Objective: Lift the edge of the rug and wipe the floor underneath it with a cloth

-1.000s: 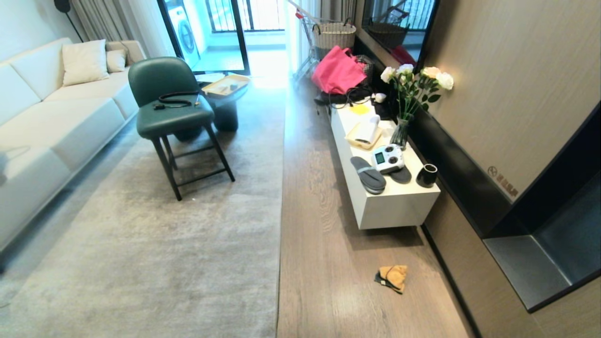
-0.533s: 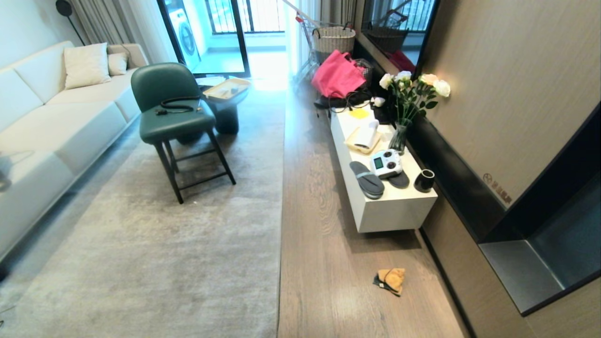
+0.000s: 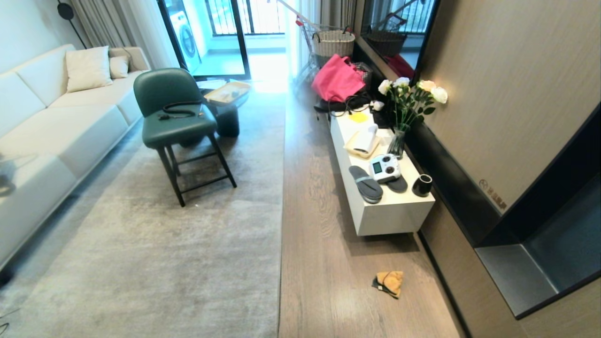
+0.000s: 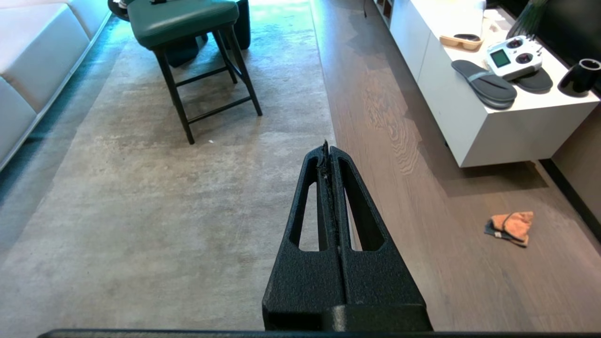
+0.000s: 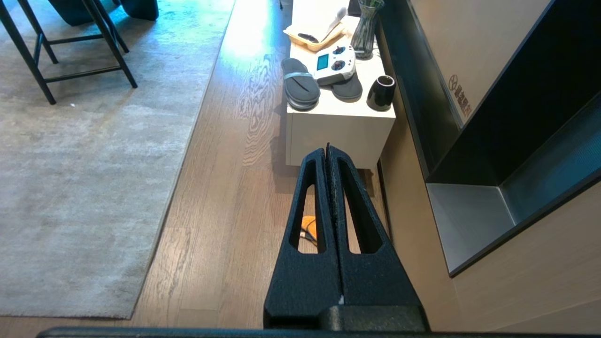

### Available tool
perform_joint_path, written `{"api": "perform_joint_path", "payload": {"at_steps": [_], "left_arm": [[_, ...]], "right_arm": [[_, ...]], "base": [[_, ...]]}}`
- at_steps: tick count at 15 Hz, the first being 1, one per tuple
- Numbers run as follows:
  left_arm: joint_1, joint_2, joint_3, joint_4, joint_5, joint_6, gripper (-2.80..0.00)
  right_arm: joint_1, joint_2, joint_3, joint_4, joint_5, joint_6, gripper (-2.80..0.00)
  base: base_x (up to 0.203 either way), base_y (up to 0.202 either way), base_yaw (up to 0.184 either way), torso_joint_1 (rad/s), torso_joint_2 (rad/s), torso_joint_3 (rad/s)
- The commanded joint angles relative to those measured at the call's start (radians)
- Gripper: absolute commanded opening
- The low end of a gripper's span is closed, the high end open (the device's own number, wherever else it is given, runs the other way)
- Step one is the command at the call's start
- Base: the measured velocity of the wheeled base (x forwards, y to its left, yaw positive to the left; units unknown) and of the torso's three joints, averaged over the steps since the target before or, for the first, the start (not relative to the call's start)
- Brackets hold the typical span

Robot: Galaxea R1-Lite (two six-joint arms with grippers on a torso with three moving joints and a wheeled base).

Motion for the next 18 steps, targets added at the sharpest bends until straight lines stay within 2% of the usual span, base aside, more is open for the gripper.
{"api": "perform_joint_path", "payload": {"at_steps": [1, 11, 18], "left_arm": [[0.0, 0.0, 0.0, 0.0, 0.0, 0.0, -2.8], [0.0, 0.0, 0.0, 0.0, 0.0, 0.0, -2.8], [0.0, 0.0, 0.0, 0.0, 0.0, 0.0, -2.8]], "right_arm": [[0.0, 0.001, 0.0, 0.0, 0.001, -0.001, -2.8], [0.0, 0.001, 0.0, 0.0, 0.001, -0.002, -2.8], [0.0, 0.001, 0.0, 0.0, 0.001, 0.001, -2.8]], "base": [[0.0, 0.0, 0.0, 0.149, -0.33, -0.184], [0.0, 0.0, 0.0, 0.113, -0.25, -0.134], [0.0, 0.0, 0.0, 0.045, -0.09, -0.048]]}}
